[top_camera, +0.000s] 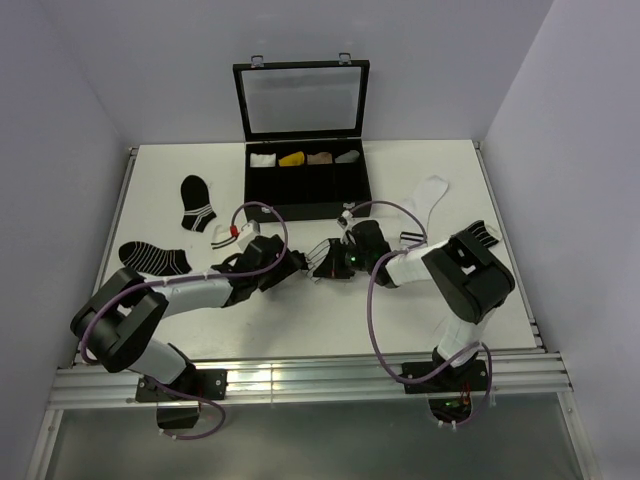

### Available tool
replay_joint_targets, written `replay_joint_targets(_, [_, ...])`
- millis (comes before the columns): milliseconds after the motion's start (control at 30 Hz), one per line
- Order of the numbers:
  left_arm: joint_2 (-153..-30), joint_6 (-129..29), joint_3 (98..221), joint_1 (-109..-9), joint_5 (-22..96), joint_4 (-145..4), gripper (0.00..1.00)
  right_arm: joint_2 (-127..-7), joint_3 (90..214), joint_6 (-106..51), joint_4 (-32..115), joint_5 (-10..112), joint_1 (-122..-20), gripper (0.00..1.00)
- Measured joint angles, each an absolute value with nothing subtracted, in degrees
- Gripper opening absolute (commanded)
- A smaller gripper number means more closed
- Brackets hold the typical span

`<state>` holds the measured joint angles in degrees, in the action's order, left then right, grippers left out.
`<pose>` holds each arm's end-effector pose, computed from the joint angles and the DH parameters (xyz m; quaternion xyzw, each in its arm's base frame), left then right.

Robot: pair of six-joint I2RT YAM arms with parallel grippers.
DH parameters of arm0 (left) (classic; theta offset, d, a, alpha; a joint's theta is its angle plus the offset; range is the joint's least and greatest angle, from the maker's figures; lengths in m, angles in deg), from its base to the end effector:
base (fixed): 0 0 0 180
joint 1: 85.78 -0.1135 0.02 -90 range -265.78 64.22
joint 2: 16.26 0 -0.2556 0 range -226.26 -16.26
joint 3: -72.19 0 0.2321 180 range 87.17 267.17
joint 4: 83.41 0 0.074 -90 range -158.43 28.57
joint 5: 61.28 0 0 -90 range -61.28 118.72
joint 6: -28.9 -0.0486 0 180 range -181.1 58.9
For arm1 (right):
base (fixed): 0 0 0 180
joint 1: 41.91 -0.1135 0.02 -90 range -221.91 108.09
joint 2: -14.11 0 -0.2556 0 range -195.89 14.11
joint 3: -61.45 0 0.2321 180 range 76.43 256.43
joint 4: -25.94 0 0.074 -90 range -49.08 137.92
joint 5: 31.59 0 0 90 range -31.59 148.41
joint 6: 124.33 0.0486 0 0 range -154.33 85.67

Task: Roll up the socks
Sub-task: Roll the sock at the center of the board.

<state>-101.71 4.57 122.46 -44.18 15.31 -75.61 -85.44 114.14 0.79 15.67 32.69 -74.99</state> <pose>0.2155 -0.1762 0.1519 -0.2354 0.8810 -0.2555 0.3211 0.2530 0.1900 0.1260 -0.0845 0.8726 0.4103 0.2513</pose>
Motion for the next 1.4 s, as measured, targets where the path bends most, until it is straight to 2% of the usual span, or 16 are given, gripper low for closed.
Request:
replay_joint_targets(200, [-101.7,4.6,121.1,-44.2,15.8,-79.3,0.82,-89.5,112.4,5.7,7.9,23.5,-70.6,0.0])
replay_joint_targets(300, [-101.4,4.6,118.9,-44.1,16.1,-83.6,0.88,-91.0,112.4,7.1,6.2,20.8,-69.5,0.0])
replay_joint_targets(367, [-100.8,4.5,116.9,-44.1,16.4,-87.0,0.88,-91.6,112.4,7.6,5.4,19.7,-69.0,0.0])
replay_joint_targets(767, [-106.1,1.5,116.1,-44.1,17.3,-98.2,0.74,-93.2,112.4,8.7,3.6,16.7,-67.7,0.0])
replay_joint_targets(1000, [-110.8,-0.5,119.0,-44.1,18.5,-100.5,0.55,-93.4,112.4,8.7,3.6,16.4,-67.6,0.01])
replay_joint_targets(1067, [-111.9,-0.9,119.8,-44.1,19.0,-100.6,0.54,-93.4,112.5,8.6,3.7,16.3,-67.6,0.02])
replay_joint_targets(1167, [-113.4,-1.1,120.4,-44.2,19.9,-101.6,0.45,-93.4,112.9,8.1,4.4,16.3,-67.5,0.05])
replay_joint_targets(1267, [-114.8,-1.0,120.8,-44.2,20.7,-102.6,0.32,-93.2,113.2,7.5,5.4,16.3,-67.5,0.1])
replay_joint_targets(1300, [-115.1,-1.0,120.9,-44.2,20.9,-102.6,0.23,-92.8,113.2,7.0,6.1,16.5,-67.5,0.16])
replay_joint_targets(1367, [-115.3,-1.0,121.0,-44.2,21.2,-102.6,0.15,-91.5,113.3,5.8,8.2,17.5,-67.5,0.24])
replay_joint_targets(1400, [-115.4,-0.9,121.1,-44.2,21.4,-102.5,0.1,-90.4,113.3,4.9,10.0,18.5,-67.6,0.31])
